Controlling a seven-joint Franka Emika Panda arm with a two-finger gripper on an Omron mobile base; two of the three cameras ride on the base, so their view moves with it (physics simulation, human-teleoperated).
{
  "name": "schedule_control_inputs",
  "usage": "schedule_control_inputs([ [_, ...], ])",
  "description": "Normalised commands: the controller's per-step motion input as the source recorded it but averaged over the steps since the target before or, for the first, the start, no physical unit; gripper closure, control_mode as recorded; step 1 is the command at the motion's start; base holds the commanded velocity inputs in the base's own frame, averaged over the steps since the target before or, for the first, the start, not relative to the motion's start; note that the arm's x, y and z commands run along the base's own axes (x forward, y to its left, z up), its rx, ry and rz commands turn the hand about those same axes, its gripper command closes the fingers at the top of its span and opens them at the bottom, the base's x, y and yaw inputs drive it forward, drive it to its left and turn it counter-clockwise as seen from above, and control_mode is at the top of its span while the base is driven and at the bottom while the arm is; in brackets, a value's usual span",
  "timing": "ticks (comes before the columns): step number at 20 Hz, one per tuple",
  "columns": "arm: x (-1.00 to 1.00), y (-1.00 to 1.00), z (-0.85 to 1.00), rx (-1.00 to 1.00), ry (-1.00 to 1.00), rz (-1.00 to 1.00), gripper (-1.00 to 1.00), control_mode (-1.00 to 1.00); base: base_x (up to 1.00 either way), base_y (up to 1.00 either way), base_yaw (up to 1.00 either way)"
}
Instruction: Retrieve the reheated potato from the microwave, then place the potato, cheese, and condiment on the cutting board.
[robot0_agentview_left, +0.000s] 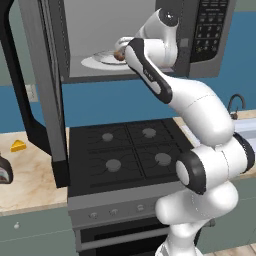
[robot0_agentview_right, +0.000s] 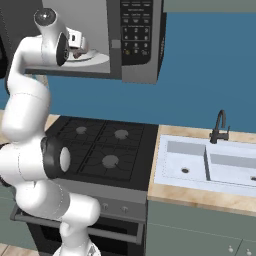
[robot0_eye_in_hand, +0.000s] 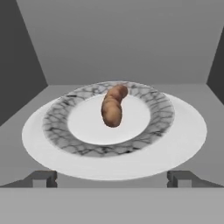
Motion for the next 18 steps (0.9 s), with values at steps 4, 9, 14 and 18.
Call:
schedule_control_inputs([
  [4, 0.43, 0.05, -0.07, -0.07, 0.00, 0.00, -1.00, -1.00, 0.00, 0.00, 0.00],
  [9, 0.37, 0.13, -0.10, 0.00, 0.00, 0.00, -1.00, -1.00, 0.00, 0.00, 0.00],
  [14, 0.40, 0.14, -0.12, 0.00, 0.03, 0.00, -1.00, -1.00, 0.00, 0.00, 0.00],
  [18, 0.40, 0.10, -0.06, 0.00, 0.05, 0.00, -1.00, -1.00, 0.00, 0.00, 0.00],
])
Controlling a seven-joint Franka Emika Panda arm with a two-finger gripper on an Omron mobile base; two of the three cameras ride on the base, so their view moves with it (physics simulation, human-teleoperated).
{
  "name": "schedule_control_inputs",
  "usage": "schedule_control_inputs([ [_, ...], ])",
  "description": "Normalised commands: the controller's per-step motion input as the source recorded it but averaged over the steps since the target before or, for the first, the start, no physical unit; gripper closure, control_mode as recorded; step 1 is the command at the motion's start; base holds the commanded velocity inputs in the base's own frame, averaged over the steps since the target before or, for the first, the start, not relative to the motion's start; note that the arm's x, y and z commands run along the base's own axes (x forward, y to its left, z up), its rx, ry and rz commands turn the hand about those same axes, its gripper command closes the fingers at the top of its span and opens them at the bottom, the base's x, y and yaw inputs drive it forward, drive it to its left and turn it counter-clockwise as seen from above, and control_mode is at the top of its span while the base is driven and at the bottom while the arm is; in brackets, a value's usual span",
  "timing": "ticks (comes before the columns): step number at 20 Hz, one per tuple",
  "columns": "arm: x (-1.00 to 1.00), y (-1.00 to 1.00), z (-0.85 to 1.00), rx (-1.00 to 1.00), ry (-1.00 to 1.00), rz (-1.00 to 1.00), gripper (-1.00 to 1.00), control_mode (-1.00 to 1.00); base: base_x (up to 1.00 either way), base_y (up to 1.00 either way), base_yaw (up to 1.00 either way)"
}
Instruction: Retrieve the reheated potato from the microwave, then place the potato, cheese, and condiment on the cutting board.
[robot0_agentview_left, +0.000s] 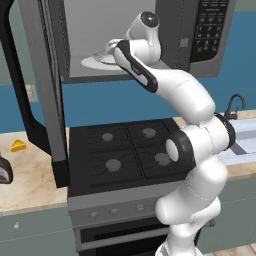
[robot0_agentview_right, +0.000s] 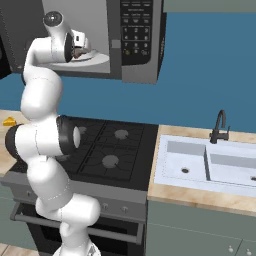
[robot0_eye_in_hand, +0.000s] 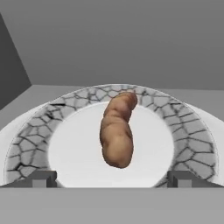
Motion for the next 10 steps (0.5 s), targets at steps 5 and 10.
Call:
schedule_control_inputs([
  [5, 0.37, 0.02, 0.00, 0.00, 0.03, 0.00, -1.00, -1.00, 0.00, 0.00, 0.00],
  [10, 0.24, 0.04, 0.00, 0.00, 0.06, 0.00, -1.00, -1.00, 0.00, 0.00, 0.00],
])
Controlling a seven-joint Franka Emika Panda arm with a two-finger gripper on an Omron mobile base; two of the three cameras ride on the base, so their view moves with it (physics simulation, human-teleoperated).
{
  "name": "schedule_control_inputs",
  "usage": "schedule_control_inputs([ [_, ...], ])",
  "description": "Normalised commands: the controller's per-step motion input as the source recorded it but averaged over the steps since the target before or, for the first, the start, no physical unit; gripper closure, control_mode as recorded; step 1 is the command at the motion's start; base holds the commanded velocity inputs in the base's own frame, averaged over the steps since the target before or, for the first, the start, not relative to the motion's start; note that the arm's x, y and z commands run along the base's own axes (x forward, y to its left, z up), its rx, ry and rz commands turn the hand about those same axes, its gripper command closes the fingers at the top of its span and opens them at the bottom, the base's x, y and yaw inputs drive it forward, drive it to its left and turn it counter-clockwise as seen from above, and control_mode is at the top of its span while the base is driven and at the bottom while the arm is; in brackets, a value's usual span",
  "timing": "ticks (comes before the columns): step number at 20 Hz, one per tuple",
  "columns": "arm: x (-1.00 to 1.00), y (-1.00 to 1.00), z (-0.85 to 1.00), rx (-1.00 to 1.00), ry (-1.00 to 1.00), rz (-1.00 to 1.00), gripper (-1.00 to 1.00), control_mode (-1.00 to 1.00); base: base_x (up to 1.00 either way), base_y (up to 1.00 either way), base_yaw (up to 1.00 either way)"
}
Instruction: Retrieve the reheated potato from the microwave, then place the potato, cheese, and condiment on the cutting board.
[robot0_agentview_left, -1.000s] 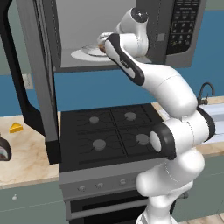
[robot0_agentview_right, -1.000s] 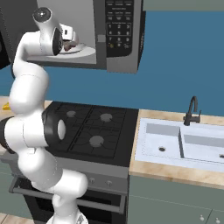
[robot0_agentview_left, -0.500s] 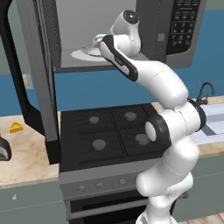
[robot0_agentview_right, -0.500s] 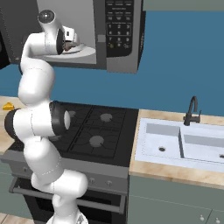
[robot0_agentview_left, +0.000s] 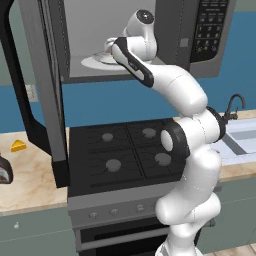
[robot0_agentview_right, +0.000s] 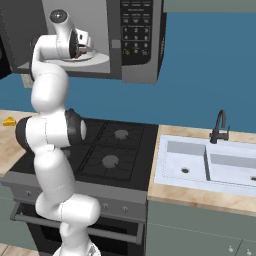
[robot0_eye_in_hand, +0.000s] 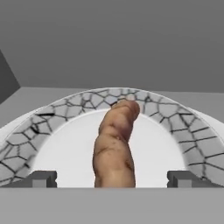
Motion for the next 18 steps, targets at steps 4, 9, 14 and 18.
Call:
schedule_control_inputs([
  [4, 0.19, 0.06, 0.00, 0.00, 0.07, 0.00, -1.00, -1.00, 0.00, 0.00, 0.00],
  [9, 0.17, 0.09, -0.06, 0.00, 0.03, 0.00, -1.00, -1.00, 0.00, 0.00, 0.00],
  [14, 0.17, 0.03, -0.05, 0.00, 0.01, 0.00, -1.00, -1.00, 0.00, 0.00, 0.00],
  [18, 0.00, 0.01, -0.18, -0.03, 0.01, 0.00, -1.00, -1.00, 0.00, 0.00, 0.00],
])
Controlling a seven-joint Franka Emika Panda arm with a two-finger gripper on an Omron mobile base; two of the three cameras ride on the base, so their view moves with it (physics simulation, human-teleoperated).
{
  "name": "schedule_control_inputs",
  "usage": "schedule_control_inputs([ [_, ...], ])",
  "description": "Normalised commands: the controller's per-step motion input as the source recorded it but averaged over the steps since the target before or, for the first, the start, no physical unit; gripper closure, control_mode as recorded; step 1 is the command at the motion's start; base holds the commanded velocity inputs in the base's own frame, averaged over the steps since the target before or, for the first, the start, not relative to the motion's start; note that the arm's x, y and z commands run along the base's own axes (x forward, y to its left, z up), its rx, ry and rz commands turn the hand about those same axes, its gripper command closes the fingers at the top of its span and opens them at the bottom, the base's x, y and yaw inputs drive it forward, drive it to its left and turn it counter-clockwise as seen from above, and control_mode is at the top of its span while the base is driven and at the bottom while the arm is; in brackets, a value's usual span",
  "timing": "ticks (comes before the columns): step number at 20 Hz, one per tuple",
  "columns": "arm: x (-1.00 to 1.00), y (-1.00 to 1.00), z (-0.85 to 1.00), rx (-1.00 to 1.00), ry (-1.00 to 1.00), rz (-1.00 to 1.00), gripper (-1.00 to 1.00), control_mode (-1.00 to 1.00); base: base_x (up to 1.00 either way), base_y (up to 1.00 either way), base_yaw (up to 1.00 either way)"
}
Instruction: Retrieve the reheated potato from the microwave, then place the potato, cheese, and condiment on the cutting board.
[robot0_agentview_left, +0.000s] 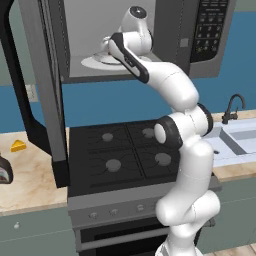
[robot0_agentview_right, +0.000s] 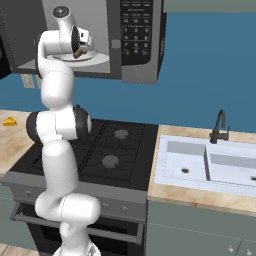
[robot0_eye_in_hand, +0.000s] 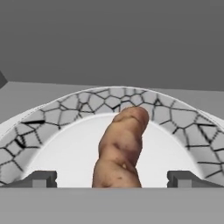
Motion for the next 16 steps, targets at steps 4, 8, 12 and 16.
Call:
schedule_control_inputs([
  [4, 0.00, 0.00, -0.11, -0.04, 0.00, 0.00, -1.00, -1.00, 0.00, 0.00, 0.00],
  [8, -0.03, 0.00, -0.05, -0.02, 0.00, 0.00, -1.00, -1.00, 0.00, 0.00, 0.00],
  [12, -0.03, 0.00, -0.04, -0.01, 0.00, 0.00, -1.00, -1.00, 0.00, 0.00, 0.00],
  [16, 0.00, 0.00, -0.02, 0.00, 0.00, 0.00, -1.00, -1.00, 0.00, 0.00, 0.00],
])
